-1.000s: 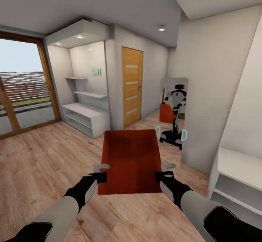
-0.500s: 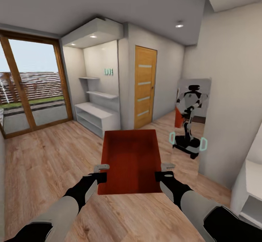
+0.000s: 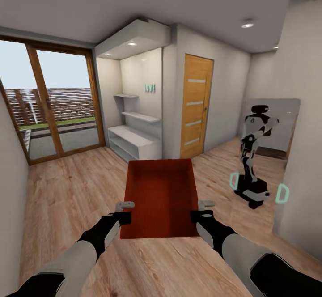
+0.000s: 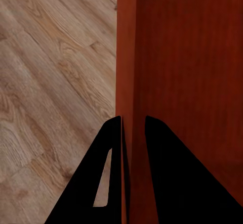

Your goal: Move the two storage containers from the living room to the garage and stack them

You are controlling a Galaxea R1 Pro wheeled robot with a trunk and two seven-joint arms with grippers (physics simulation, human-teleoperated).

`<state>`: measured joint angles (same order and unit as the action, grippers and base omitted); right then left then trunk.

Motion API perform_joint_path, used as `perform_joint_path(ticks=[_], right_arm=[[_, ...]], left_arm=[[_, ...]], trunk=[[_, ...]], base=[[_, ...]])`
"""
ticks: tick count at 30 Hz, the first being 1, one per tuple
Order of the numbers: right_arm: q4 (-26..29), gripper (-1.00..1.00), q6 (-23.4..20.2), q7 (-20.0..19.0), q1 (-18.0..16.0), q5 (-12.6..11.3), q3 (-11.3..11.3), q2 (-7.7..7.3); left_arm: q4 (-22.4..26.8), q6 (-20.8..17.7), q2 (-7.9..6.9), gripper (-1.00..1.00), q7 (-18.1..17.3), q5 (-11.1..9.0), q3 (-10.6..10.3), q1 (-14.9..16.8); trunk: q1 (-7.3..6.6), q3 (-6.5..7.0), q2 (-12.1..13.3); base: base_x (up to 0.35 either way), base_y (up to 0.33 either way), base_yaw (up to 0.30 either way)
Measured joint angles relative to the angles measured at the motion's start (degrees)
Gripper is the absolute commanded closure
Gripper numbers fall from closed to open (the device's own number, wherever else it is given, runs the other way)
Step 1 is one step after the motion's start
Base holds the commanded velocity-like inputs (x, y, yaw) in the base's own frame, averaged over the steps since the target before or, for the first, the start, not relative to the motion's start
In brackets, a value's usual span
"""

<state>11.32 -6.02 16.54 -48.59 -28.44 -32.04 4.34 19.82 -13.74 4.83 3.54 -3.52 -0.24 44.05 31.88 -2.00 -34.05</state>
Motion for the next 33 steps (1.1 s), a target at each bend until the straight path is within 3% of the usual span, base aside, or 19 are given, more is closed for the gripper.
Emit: perform_joint_path(ticks=[33], right_arm=[[0.0,1.0,0.0,0.0,0.0,0.0,0.01,0.0]], left_arm=[[0.02,-0.02,0.0,1.0,0.0,0.01,0.0,0.0]], trunk=[[0.0,0.0,0.0]], base=[[0.324,0.0,0.001]])
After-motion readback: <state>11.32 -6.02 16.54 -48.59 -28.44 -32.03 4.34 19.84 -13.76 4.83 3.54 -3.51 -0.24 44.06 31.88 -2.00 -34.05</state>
